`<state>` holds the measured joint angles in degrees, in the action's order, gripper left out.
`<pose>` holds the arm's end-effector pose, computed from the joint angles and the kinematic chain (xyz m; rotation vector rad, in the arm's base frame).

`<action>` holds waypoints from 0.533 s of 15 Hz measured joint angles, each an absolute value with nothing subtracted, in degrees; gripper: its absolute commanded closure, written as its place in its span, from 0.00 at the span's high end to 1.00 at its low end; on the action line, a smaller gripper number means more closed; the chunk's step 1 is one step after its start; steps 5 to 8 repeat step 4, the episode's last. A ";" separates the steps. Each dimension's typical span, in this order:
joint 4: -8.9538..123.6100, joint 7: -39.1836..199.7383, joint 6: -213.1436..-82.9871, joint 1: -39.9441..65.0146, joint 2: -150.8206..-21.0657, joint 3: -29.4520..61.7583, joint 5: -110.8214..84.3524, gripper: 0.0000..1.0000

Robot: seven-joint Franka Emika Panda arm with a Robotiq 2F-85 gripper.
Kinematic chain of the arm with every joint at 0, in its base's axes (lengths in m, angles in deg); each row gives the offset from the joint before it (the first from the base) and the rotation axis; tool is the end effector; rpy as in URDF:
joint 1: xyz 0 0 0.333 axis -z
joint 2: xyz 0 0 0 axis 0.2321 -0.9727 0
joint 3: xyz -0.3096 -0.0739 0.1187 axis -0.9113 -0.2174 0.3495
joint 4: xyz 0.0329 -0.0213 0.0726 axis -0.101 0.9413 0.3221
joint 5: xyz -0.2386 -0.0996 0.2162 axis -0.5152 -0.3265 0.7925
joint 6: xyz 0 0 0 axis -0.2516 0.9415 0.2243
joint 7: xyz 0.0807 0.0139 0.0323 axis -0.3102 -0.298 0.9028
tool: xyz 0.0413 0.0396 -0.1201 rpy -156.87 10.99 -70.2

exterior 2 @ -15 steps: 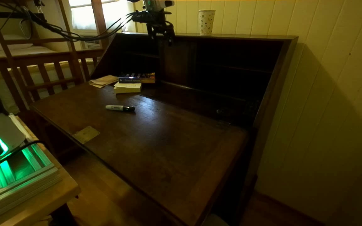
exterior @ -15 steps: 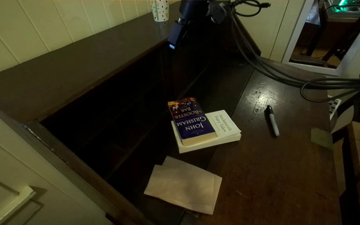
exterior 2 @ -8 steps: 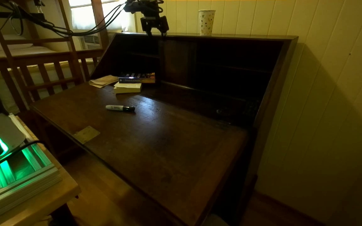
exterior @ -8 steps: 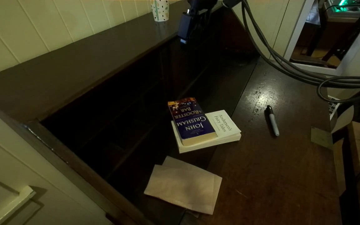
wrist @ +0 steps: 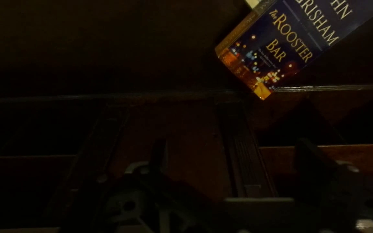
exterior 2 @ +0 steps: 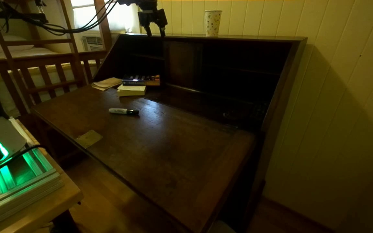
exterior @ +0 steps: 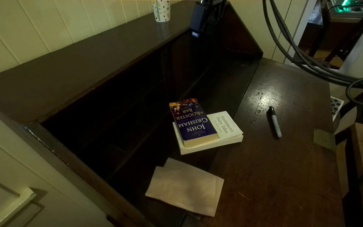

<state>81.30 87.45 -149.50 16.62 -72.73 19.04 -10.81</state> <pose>0.5465 -0.0409 0.4749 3.0848 -0.0368 0.4424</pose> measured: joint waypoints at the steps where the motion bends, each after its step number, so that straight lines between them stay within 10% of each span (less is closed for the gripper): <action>1: 82.32 87.15 -149.54 16.61 -71.78 19.04 -10.88 1.00; 8: 84.97 87.12 -150.63 16.56 -69.67 19.05 -10.90 1.00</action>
